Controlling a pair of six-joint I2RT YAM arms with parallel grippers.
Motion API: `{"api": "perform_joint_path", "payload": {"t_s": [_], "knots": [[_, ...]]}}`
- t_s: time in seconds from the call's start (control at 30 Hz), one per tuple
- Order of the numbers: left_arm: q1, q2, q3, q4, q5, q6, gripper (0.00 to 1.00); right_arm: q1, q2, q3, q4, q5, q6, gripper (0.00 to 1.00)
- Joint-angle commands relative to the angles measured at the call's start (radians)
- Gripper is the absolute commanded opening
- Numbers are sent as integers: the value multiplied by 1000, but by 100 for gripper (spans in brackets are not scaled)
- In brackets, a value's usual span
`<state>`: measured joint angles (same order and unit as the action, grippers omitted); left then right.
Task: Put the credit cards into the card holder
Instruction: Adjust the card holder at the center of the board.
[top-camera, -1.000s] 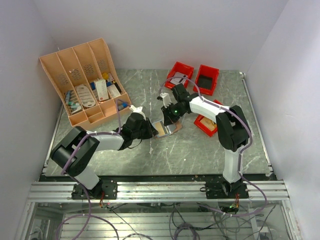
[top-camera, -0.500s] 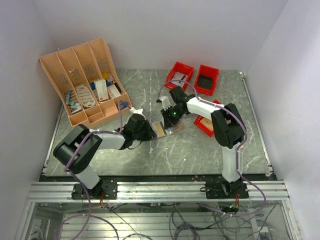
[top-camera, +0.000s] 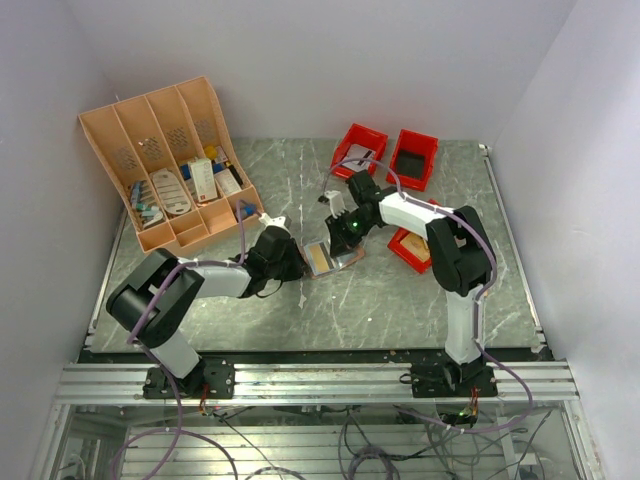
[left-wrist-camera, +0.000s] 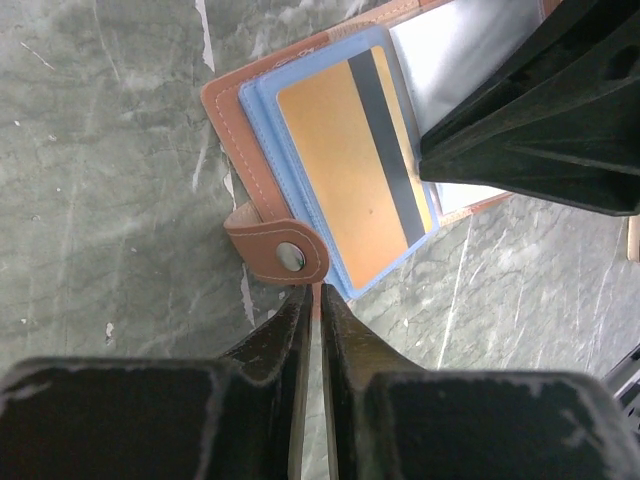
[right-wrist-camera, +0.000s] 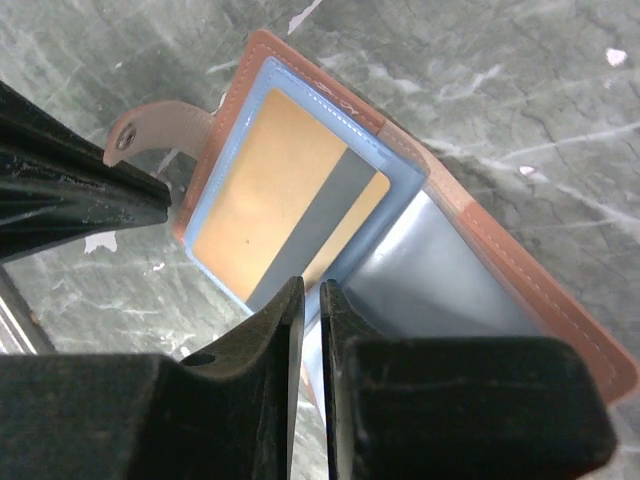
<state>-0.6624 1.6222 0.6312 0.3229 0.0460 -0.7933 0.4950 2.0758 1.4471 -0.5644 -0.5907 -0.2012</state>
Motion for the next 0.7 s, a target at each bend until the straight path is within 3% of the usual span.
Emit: {"api": "perform_joint_path", "payload": {"t_s": [0.0,0.67], "knots": [[7,-45,9,11,-30,8,19,-40,-76,-27,28,-80,0,13],[6,-31,-11,82,-15,-17,20,-21,-2,-7,-9,-18,-16,3]]}}
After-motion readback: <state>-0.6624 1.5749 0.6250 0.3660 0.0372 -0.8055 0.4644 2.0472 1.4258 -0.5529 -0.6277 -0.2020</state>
